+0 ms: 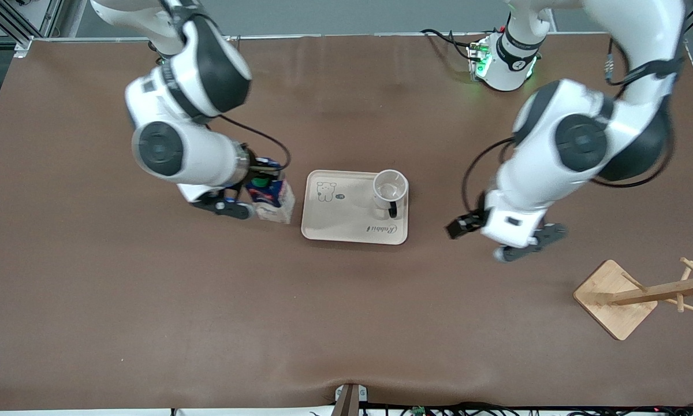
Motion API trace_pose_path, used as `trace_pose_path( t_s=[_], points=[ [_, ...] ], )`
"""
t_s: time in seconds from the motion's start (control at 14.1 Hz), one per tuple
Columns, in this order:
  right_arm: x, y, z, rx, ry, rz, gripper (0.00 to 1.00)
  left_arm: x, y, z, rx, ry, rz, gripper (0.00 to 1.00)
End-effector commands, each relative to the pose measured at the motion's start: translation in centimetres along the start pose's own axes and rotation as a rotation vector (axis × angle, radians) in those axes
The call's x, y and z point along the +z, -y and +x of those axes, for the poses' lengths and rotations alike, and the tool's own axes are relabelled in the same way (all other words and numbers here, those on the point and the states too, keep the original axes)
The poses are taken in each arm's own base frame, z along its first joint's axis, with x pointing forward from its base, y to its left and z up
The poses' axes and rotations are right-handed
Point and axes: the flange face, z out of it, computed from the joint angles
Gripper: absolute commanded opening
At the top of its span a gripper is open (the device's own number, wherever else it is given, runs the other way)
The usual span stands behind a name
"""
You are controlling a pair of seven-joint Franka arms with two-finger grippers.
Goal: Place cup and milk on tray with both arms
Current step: 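Lower the mug onto the tray while the right gripper carries the milk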
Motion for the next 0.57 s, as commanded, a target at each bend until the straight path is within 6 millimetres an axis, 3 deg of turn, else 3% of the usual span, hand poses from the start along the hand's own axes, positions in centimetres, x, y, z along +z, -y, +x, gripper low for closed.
trace_pose_path(
  t_s=[0.0,0.21,0.36,0.5],
  points=[
    [1.4,3.3,-0.4,-0.028,0.006,-0.015,0.3,-3.7,4.3,1.1,0.013,-0.03,0.043,1.0],
    [3.9,5.6,-1.4,-0.06,-0.001,-0.042,0.3,-7.5,7.9,1.6,0.093,-0.049,0.067,1.0],
    [5.5,7.0,-1.6,-0.025,-0.015,-0.04,0.3,-8.6,9.7,2.5,0.141,-0.062,0.07,1.0],
    [7.8,8.9,-2.3,-0.013,-0.03,-0.044,0.3,-11.4,11.8,2.3,0.114,-0.09,0.062,1.0]
  ],
)
